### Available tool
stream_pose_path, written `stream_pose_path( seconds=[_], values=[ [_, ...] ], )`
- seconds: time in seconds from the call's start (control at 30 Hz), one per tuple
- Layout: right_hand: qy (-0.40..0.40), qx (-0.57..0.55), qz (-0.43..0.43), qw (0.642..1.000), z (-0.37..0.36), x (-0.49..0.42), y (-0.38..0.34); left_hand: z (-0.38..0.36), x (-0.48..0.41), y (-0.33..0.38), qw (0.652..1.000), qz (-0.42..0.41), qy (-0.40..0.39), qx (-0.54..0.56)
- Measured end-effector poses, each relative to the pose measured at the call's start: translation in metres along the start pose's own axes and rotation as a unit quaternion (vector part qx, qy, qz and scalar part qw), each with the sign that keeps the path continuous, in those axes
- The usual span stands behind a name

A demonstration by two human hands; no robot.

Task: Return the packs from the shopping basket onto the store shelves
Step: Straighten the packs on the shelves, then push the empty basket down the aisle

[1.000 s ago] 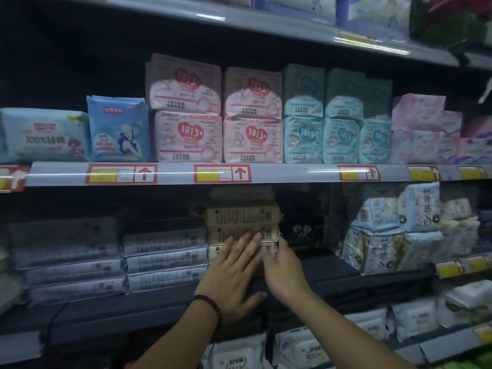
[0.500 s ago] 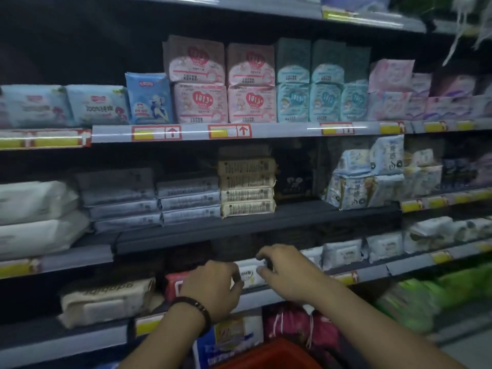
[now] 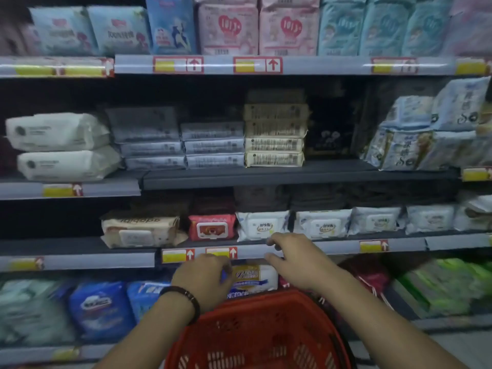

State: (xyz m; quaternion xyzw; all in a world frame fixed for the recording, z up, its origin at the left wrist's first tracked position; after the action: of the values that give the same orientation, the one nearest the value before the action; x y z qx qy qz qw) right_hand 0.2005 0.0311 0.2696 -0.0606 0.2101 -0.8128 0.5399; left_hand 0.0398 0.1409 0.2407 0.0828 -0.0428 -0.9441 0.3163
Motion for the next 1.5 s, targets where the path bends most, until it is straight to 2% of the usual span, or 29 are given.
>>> stream_pose_path(
  seconds=[0.13, 0.3, 0.47, 0.6, 0.7, 0.77, 0.83, 0.9, 0.97, 1.03, 1.1, 1.17, 1.23, 1.33, 1.37, 1.47, 1.5],
  values=[
    [-0.054, -0.006, -0.022, 0.998, -0.061, -0.004, 0.036, -0.085, 0.001, -0.019, 0.994, 0.028, -0.102, -0.027],
    [-0.107, -0.020, -0.034, 0.993, -0.140, -0.025, 0.076, -0.155, -0.035, -0.045, 0.987, 0.021, -0.156, -0.033],
    [-0.122, -0.032, -0.064, 0.990, -0.174, -0.045, 0.110, -0.214, -0.080, -0.060, 0.970, -0.002, -0.242, -0.019],
    [-0.142, -0.078, -0.135, 0.978, -0.180, -0.031, 0.125, -0.236, -0.094, -0.069, 0.952, -0.003, -0.303, -0.041],
    [-0.128, -0.159, -0.244, 0.948, -0.170, 0.006, 0.136, -0.238, -0.093, -0.079, 0.938, 0.023, -0.345, -0.036],
    [-0.082, -0.224, -0.351, 0.905, -0.171, 0.047, 0.146, -0.237, -0.095, -0.085, 0.930, 0.038, -0.363, -0.041],
    [-0.042, -0.287, -0.473, 0.832, -0.189, 0.100, 0.153, -0.238, -0.096, -0.085, 0.917, 0.042, -0.394, -0.043],
    [0.025, -0.339, -0.582, 0.739, -0.209, 0.155, 0.151, -0.245, -0.101, -0.079, 0.907, 0.049, -0.417, -0.024],
    [0.068, -0.369, -0.684, 0.626, -0.233, 0.206, 0.137, -0.262, -0.104, -0.083, 0.898, 0.064, -0.435, -0.014],
    [0.016, -0.392, -0.760, 0.518, -0.263, 0.241, 0.109, -0.291, -0.103, -0.100, 0.891, 0.086, -0.445, 0.002],
    [-0.027, -0.441, -0.779, 0.445, -0.293, 0.255, 0.083, -0.294, -0.102, -0.088, 0.883, 0.104, -0.457, 0.019],
    [-0.008, -0.500, -0.766, 0.404, -0.312, 0.251, 0.070, -0.288, -0.097, -0.059, 0.874, 0.104, -0.473, 0.036],
    [0.080, -0.515, -0.765, 0.379, -0.313, 0.249, 0.072, -0.295, -0.089, -0.034, 0.868, 0.091, -0.486, 0.045],
    [0.183, -0.393, -0.819, 0.375, -0.286, 0.275, 0.101, -0.315, -0.085, 0.014, 0.870, 0.030, -0.491, 0.027],
    [0.200, -0.365, -0.834, 0.362, -0.278, 0.286, 0.113, -0.322, -0.087, 0.037, 0.870, 0.006, -0.492, 0.020],
    [0.216, -0.354, -0.859, 0.301, -0.257, 0.321, 0.156, -0.338, -0.094, 0.124, 0.871, -0.070, -0.487, 0.007],
    [0.210, -0.357, -0.853, 0.316, -0.249, 0.332, 0.180, -0.346, -0.096, 0.151, 0.872, -0.085, -0.483, 0.001]
  ],
)
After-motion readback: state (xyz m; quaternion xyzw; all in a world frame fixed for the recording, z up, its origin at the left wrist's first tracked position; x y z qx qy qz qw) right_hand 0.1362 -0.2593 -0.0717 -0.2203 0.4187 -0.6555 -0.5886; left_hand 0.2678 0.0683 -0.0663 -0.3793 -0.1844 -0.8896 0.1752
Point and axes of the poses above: each hand's wrist, its own x-axis away from the middle knuckle, its own z-axis out of the back of the hand, y = z × x, the point moved 9 cm from there along -x, towards the middle knuckle, and after that the axes turned 3 degrees about -x, right-handed, at the moved point
